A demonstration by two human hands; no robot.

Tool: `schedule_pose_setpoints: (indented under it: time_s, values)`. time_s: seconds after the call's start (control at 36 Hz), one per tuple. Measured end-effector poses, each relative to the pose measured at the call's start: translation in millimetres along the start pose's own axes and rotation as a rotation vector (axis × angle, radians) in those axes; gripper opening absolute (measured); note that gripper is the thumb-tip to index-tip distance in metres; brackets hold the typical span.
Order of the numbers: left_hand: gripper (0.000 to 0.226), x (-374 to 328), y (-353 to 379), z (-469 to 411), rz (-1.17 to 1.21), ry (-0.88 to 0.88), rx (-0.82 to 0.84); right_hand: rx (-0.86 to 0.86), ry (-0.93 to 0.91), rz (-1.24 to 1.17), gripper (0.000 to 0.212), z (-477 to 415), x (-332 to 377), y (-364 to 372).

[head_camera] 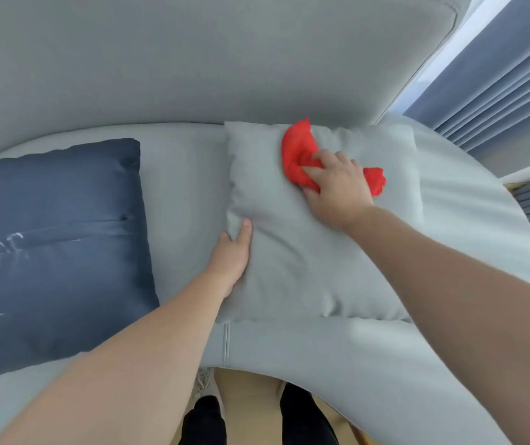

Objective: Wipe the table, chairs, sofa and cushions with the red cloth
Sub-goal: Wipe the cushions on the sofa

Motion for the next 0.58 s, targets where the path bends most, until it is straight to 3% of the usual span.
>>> schedule_pose_setpoints:
  time_s: [0.08, 0.17, 0.31, 0.36, 0.5, 0.58]
  values:
    - [0.069, 0.0, 4.6, -5.0, 0.048, -0.015, -0.030, -0.092, -0.178, -0.044, 0.033, 39.6, 27.9, 7.8]
    - [0.061, 7.0, 6.0, -1.9, 0.036, -0.021, -0.002, -0.074, -0.257, -0.082, 0.026, 82.7, 41.6, 11.0]
    - [0.059, 4.7, 6.0, 3.4, 0.046, 0.008, -0.016, 0.160, -0.503, -0.138, 0.023, 124.8, 45.1, 7.2]
    - [0.068, -4.5, 2.6, 3.1, 0.110, -0.040, 0.031, 0.207, -0.552, -0.133, 0.025, 129.0, 46.9, -3.4]
    - [0.075, -9.8, -16.2, 5.7, 0.194, -0.095, 0.134, -0.010, -0.299, -0.173, 0.041, 72.8, 46.1, -45.0]
    - [0.070, -2.0, -32.1, 8.4, 0.255, -0.146, 0.096, -0.143, -0.104, -0.133, 0.033, 19.6, 58.6, -54.3]
Point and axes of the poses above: each hand's wrist, its own z-axis away from the middle knuckle, its own y-axis out of the palm, x = y × z, the point moved 1 cm from there along -z, towards the middle knuckle, and after that the axes turned 13 degrees about z, right-handed, at the moved point
